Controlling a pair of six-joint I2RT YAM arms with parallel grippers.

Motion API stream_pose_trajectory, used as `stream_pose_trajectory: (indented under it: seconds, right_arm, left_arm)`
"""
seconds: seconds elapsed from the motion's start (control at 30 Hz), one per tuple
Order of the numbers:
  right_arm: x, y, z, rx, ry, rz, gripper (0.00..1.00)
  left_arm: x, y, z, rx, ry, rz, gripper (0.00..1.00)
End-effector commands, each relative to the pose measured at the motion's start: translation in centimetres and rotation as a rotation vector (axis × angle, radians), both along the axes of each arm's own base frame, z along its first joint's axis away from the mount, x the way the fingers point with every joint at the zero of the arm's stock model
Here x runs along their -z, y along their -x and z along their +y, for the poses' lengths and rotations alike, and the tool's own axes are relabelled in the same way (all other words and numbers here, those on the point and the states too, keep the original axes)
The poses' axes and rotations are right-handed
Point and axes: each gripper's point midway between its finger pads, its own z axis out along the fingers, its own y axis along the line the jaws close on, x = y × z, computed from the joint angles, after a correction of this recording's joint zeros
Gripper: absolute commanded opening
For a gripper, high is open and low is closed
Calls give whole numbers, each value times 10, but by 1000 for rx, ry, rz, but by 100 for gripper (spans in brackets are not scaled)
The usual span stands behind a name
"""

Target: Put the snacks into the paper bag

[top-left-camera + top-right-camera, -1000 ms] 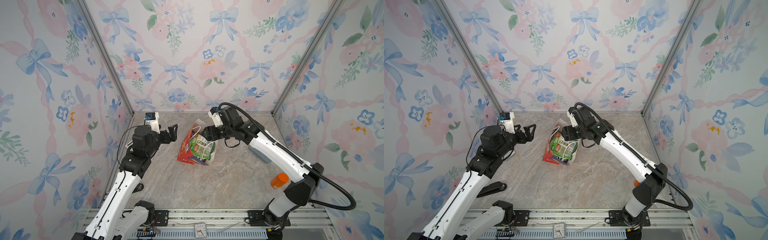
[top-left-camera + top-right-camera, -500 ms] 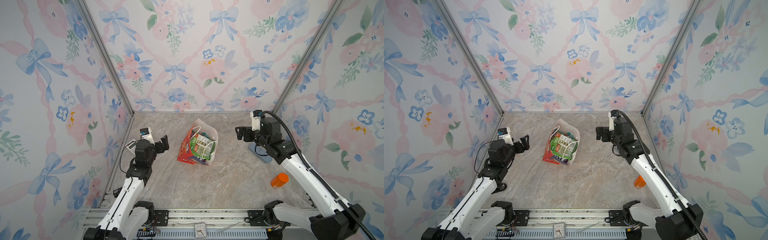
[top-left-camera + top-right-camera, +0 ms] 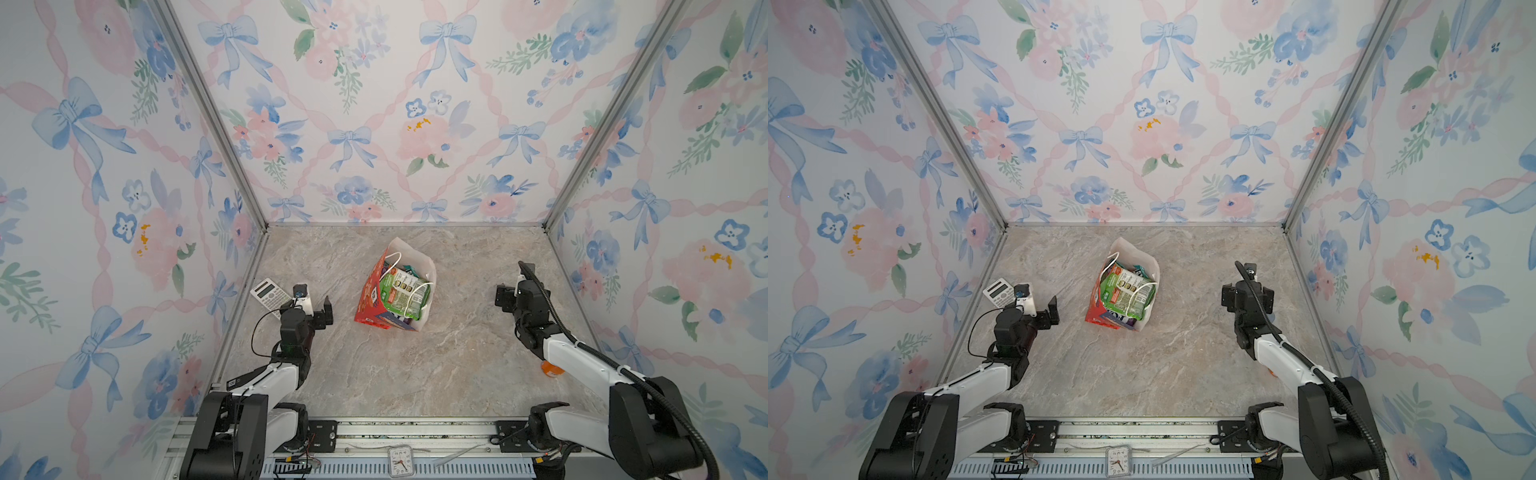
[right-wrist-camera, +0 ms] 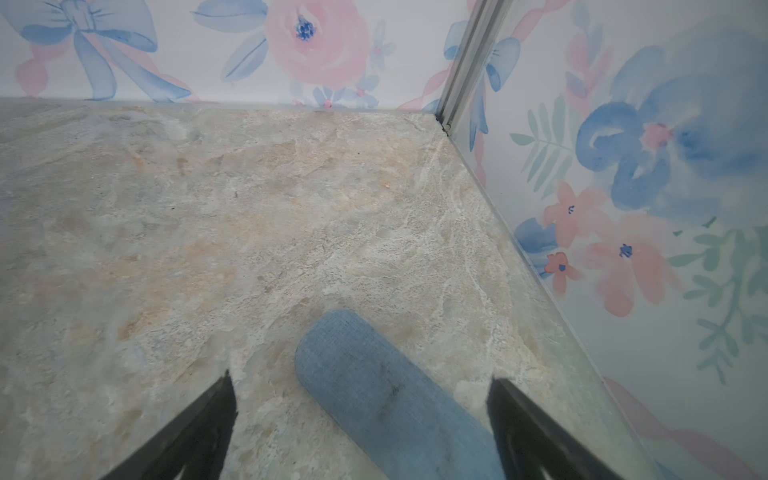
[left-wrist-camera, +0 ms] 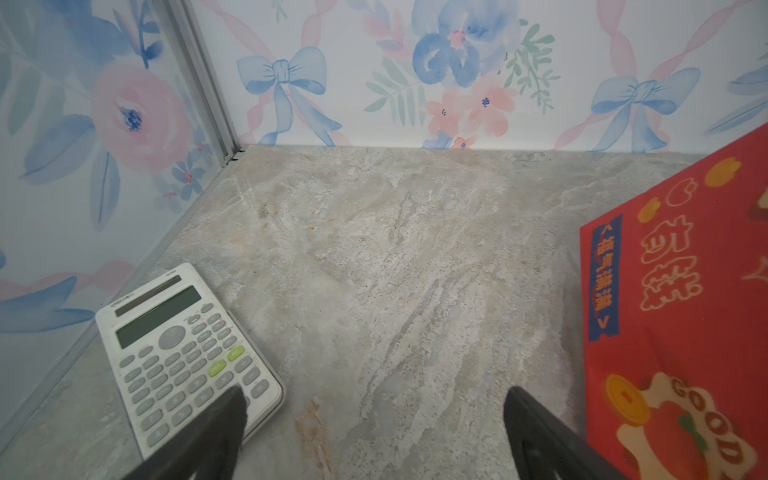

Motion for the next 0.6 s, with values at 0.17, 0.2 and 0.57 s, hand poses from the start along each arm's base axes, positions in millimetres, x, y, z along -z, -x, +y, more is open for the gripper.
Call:
stream_pose_trajectory:
  seconds: [0.17, 0.2, 0.57]
  right_arm:
    - [24, -6, 10, -119, -4, -258, 97]
    - [23, -7, 16, -139, 19, -288, 97]
    - [29, -13, 12, -107, 22, -215, 97]
  left_arm:
    - [-10, -21, 3, 47, 0, -127, 98]
    - [-2, -25, 0, 63, -4, -107, 98]
    - [14, -38, -1, 65, -11, -61, 98]
